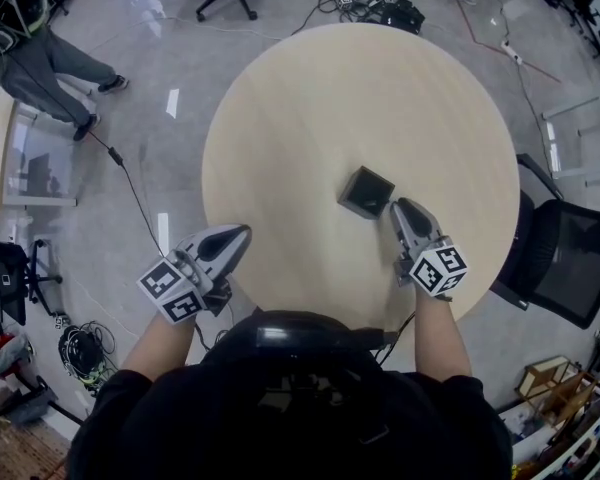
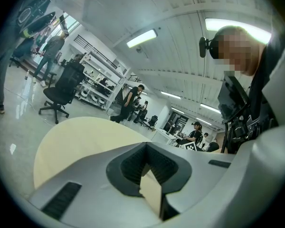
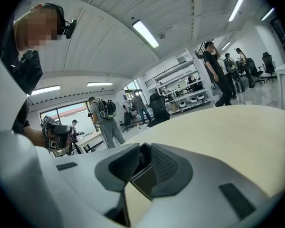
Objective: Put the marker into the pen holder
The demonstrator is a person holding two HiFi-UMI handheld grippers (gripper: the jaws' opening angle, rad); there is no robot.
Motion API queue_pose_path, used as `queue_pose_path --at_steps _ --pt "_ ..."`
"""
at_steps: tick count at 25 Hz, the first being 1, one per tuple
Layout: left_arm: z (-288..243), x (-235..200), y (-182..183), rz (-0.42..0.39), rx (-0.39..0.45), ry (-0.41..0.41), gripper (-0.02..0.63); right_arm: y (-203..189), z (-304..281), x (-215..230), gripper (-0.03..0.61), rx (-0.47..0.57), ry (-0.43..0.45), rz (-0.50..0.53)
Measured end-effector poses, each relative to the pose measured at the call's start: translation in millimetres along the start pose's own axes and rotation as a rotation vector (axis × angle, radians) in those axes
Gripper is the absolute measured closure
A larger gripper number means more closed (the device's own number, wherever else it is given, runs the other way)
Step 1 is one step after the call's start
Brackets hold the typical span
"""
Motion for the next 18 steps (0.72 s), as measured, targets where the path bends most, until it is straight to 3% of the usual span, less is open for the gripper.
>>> queue_pose_path --at_steps 12,18 --pt "20.0 -4.1 18.3 -0.018 0.065 -0.034 0.612 62.7 39.5 -10.5 0.517 0.210 -0.057 -0.103" --pt "39.4 -13.6 42.4 -0.038 0.119 -0.076 0.612 102.7 58.1 -43.8 0.518 0.349 0.012 -0.165"
Point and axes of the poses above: the fingertips, and each gripper's own axes: z backward along the fingers, x to its right, y out of its top, the point moved 8 cm from there along z, backward along the fingers, and after that the axes turned 9 degrees about y, right-handed, at the moved point
